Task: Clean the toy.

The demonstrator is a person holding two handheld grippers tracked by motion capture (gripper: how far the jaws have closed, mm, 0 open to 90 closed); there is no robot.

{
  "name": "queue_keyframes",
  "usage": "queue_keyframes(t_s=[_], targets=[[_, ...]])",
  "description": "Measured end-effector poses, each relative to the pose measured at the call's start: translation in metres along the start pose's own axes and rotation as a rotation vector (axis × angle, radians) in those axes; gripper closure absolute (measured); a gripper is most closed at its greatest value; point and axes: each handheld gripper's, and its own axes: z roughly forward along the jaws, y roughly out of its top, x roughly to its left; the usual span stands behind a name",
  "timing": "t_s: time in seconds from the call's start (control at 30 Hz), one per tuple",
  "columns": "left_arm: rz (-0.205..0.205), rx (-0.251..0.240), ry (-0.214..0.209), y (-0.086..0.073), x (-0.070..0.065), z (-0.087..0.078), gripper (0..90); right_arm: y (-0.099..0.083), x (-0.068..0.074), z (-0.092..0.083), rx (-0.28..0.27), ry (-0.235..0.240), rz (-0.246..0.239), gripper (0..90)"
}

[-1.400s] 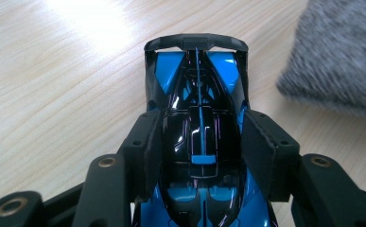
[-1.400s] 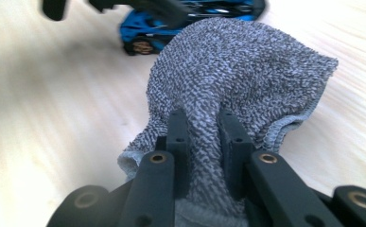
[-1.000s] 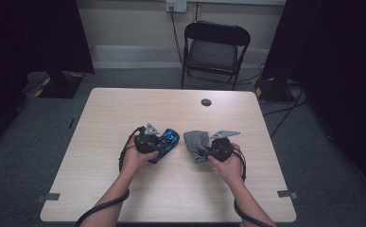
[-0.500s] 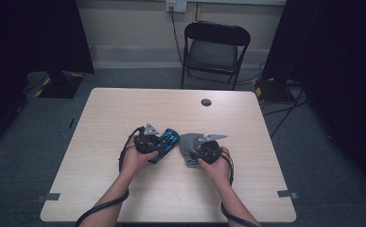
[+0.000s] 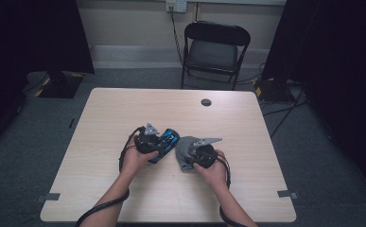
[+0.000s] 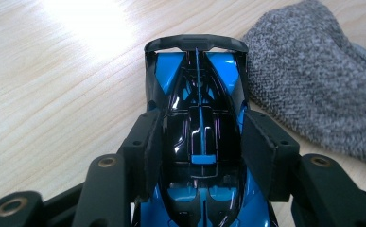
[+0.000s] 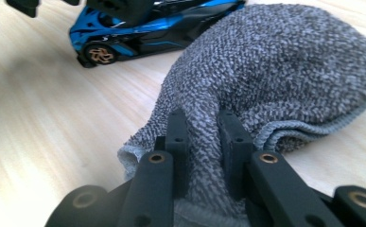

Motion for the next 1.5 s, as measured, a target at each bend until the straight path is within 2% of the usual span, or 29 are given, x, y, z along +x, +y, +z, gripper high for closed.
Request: queue_keyframes(t_s=[1.07, 1.5], targets=[[0.003, 0.002, 0.006, 0.0, -0.001, 0.0, 49.2, -0.007, 0.044, 0.006, 0.028, 0.18, -0.105, 76.7], [0.003, 0.006, 0.011, 0.001, -0.001, 0.0, 49.2, -0.005, 0.061, 0.011, 0.051, 0.225, -0.144, 76.7]])
